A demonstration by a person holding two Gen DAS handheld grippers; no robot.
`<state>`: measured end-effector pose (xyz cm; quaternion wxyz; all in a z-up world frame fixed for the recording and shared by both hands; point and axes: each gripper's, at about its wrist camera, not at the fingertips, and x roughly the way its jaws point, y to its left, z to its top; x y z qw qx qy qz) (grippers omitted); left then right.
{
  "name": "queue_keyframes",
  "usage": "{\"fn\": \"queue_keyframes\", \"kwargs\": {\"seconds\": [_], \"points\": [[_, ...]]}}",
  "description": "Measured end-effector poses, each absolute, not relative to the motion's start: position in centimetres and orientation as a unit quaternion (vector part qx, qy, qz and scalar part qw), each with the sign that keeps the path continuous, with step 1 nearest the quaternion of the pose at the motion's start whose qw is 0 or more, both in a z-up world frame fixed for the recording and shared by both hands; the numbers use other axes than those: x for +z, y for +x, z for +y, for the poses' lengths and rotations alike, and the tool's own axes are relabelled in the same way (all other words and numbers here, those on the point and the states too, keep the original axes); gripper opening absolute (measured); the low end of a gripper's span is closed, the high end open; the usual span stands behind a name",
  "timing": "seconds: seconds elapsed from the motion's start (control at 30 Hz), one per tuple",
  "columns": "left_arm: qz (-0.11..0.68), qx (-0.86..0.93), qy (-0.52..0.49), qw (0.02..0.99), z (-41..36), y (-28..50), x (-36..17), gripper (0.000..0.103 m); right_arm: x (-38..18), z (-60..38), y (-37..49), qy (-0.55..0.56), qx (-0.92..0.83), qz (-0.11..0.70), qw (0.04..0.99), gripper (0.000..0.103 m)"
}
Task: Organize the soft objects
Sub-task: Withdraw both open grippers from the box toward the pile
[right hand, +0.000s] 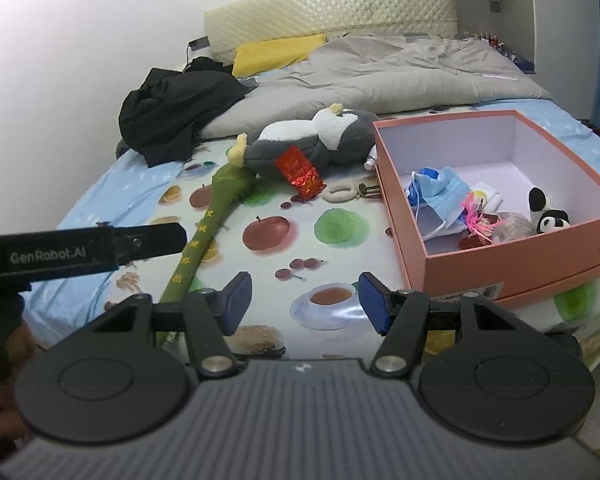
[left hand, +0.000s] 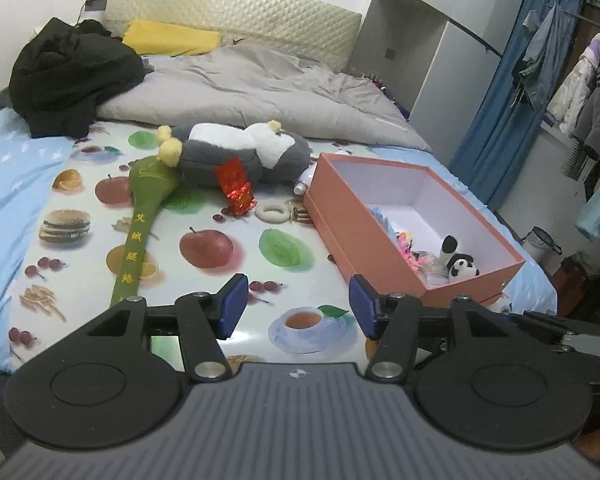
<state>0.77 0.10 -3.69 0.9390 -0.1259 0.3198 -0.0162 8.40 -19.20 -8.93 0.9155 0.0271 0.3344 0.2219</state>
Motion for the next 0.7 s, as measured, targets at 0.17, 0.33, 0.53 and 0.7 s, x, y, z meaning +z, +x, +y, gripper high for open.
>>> {"fn": "queue_keyframes", "kwargs": {"seconds": [0.17, 0.33, 0.53, 0.7], "points": [[0.332, -0.010, -0.131, 0.934, 1.0, 2.2, -5.0, 0.062, -10.4, -18.3, 9.8, 0.020, 0.224, 0.346, 0.911, 0.062], [0.332, 0.007, -0.140, 0.933, 3.1, 4.8, -6.0, 0.062, -11.4, -16.8, 12.1, 0.012, 0.229, 0.351, 0.908, 0.062], [0.338, 0.022, -0.160, 0.927, 5.9, 8.9, -7.9, 0.062, -12.2, -14.8, 15.4, -0.002, 0.237, 0.344, 0.909, 0.062], [0.350, 0.019, -0.174, 0.920, 7.7, 12.7, -10.8, 0.062, -13.8, -13.4, 18.5, 0.001, 0.232, 0.350, 0.908, 0.061]]}}
